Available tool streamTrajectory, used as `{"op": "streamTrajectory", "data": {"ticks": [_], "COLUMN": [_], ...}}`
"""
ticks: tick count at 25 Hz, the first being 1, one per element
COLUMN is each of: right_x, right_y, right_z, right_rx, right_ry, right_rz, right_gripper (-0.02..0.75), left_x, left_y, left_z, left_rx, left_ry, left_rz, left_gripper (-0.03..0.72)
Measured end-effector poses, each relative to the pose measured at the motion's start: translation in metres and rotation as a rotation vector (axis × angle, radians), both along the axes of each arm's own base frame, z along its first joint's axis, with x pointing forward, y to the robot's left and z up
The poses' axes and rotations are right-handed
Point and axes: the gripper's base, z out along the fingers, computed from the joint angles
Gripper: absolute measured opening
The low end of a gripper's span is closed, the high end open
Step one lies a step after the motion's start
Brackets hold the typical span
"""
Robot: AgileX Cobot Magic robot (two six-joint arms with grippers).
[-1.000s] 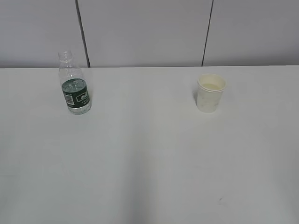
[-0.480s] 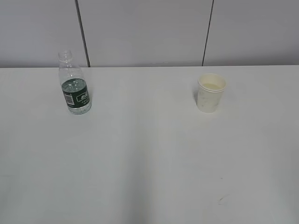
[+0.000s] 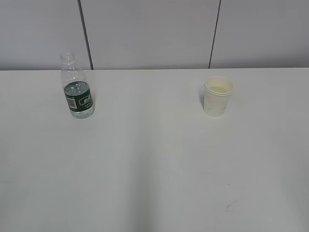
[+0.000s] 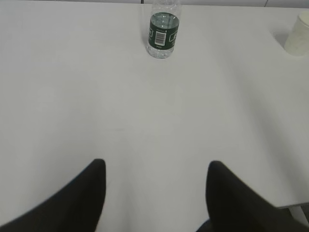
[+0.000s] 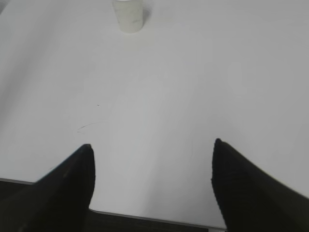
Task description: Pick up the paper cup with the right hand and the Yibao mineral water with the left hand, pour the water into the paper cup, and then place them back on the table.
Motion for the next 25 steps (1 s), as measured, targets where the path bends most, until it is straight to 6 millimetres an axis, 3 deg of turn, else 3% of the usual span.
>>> {"op": "streamTrajectory", "data": {"ticks": [25], "right_x": [0.0001], "right_y": [0.0000], "right_z": [0.0001], "right_rx": [0.000], "right_ry": [-0.002], "right_rz": [0.000], "right_gripper": [0.586], "left_x": [0.0000], "left_y": [0.0001], "left_z": [0.0000], "left_rx": [0.001], "left_ry": [0.000], "left_rz": [0.001], "left_gripper": [0.375]}}
